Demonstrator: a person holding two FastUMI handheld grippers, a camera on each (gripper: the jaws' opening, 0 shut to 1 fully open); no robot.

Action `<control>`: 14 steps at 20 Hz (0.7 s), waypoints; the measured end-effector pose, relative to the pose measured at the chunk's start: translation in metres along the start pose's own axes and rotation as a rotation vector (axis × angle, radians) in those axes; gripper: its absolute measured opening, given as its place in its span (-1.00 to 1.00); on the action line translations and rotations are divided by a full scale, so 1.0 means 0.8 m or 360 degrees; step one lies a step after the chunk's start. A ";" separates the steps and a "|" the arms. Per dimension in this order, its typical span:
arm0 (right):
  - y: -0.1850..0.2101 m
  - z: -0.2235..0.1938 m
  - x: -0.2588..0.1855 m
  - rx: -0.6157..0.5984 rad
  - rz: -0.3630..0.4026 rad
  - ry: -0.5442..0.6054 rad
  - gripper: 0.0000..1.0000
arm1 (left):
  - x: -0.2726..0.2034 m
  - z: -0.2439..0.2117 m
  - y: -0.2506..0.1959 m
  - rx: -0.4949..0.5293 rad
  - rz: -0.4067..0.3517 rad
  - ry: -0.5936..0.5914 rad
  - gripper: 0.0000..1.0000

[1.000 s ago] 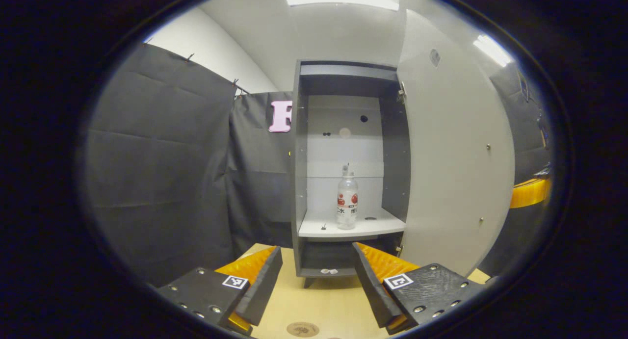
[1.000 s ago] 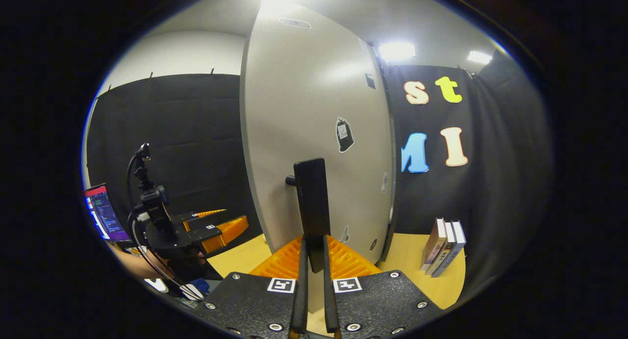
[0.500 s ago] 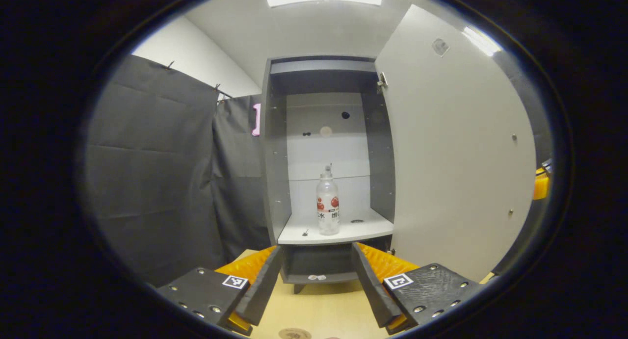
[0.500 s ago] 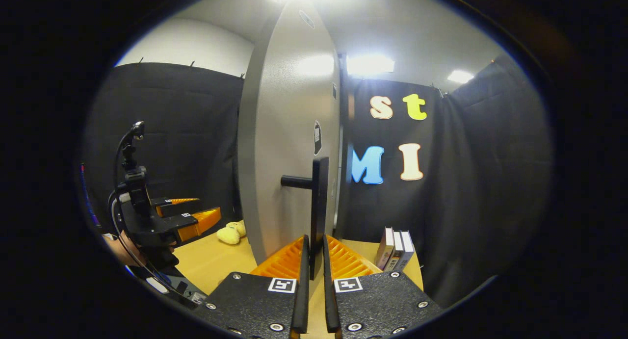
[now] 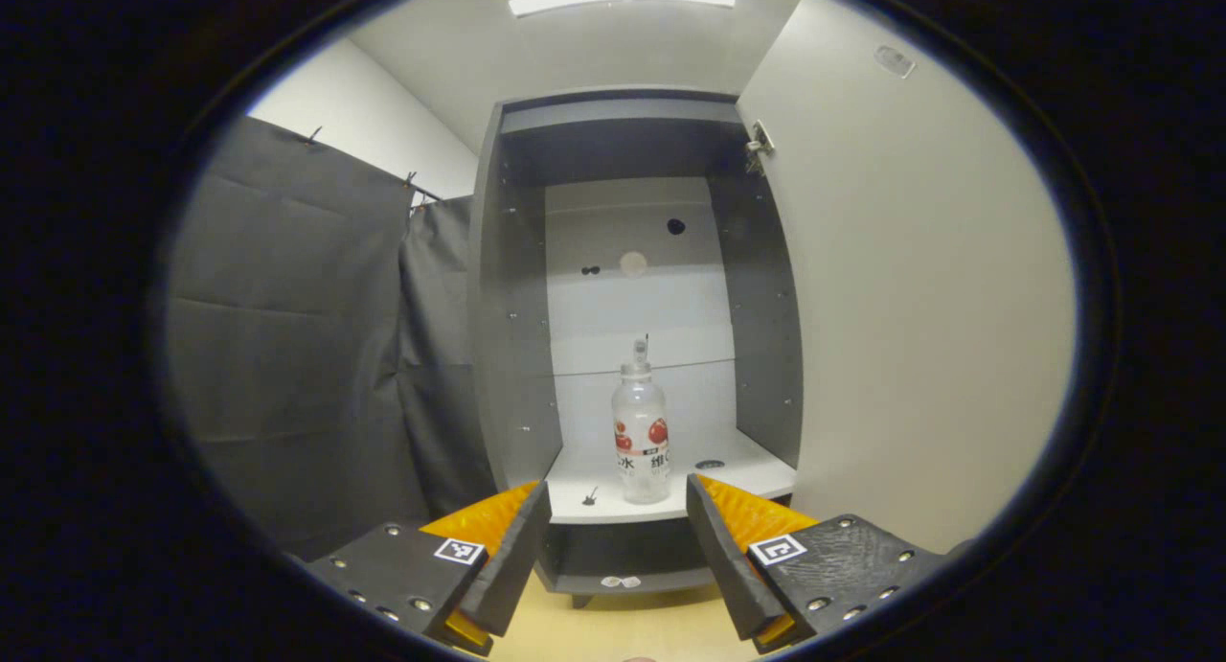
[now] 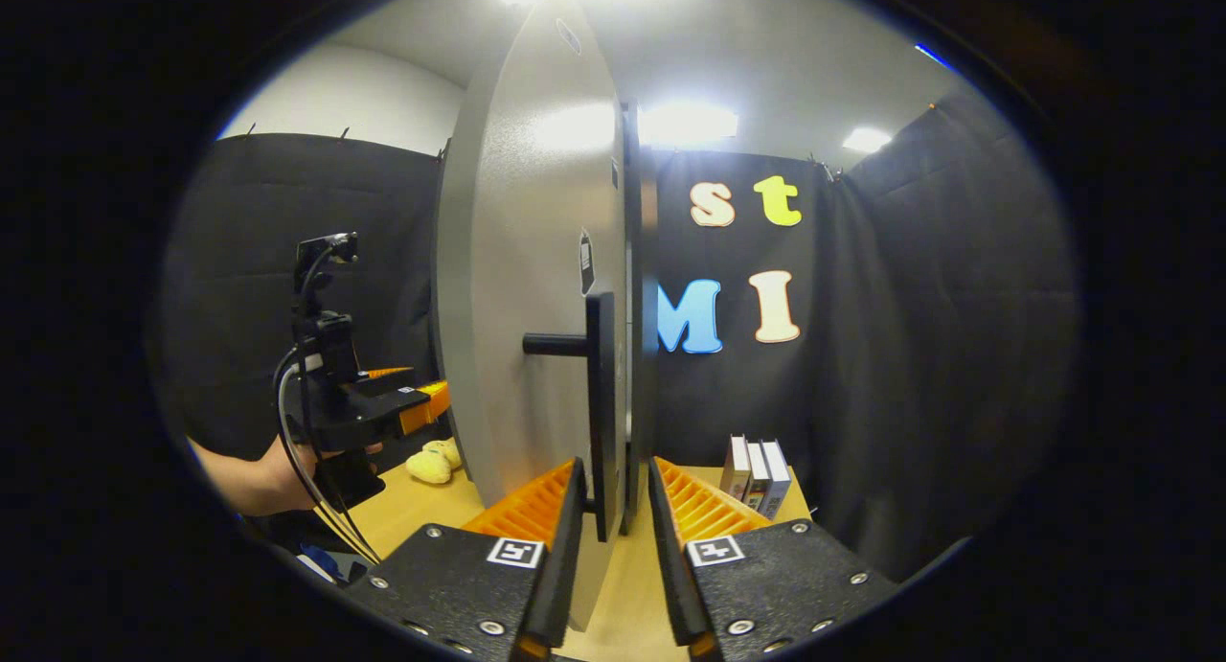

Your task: Open the cabinet door with the right hand, grasp the bottle in the cabinet with the left hand and place it on the coaster, then close the cabinet door with the right hand.

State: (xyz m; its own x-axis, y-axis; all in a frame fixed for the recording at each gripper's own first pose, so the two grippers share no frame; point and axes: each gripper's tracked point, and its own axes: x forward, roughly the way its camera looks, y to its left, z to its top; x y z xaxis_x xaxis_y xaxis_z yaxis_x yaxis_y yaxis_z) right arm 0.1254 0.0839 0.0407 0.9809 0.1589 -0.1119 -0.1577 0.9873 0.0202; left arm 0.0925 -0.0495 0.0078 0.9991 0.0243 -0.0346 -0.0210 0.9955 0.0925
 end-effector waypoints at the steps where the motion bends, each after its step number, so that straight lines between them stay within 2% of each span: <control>1: -0.007 -0.001 -0.002 0.0019 -0.0032 -0.0004 0.06 | 0.019 -0.003 0.001 0.0015 0.0010 -0.0005 0.69; 2: -0.016 -0.001 -0.005 0.0035 -0.0073 -0.0007 0.36 | 0.036 -0.003 0.000 0.0033 0.0016 -0.0016 0.76; 3: -0.019 0.000 -0.007 0.0053 -0.0093 -0.0008 0.60 | 0.053 -0.001 -0.001 0.0057 0.0022 -0.0026 0.70; 4: -0.020 0.000 -0.012 0.0075 -0.0101 -0.0012 0.65 | 0.068 -0.004 -0.002 0.0084 0.0022 -0.0028 0.69; 5: -0.022 0.000 -0.015 0.0083 -0.0105 -0.0019 0.80 | 0.082 -0.005 -0.004 0.0102 0.0032 -0.0027 0.76; 7: -0.035 0.001 -0.028 0.0025 -0.0174 -0.0009 0.91 | 0.110 -0.008 -0.003 0.0078 0.0053 -0.0031 0.76; 9: -0.055 0.016 -0.045 0.0015 -0.0276 -0.0061 0.92 | 0.140 -0.012 -0.004 0.0030 0.0041 -0.0042 0.76; 13: -0.090 0.029 -0.058 0.0185 -0.0445 -0.0116 0.90 | 0.193 -0.022 -0.009 0.0067 -0.0019 -0.0027 0.76; 14: -0.098 0.032 -0.060 0.0227 -0.0491 -0.0123 0.90 | 0.206 -0.024 -0.011 0.0075 -0.0024 -0.0034 0.69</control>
State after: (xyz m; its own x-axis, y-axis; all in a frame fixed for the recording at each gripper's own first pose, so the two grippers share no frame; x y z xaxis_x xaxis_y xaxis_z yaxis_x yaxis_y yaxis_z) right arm 0.0939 -0.0011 0.0700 0.9865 -0.1528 -0.0589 0.1596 0.9777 0.1362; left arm 0.2563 -0.0527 -0.0175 0.9999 0.0066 -0.0150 -0.0045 0.9903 0.1390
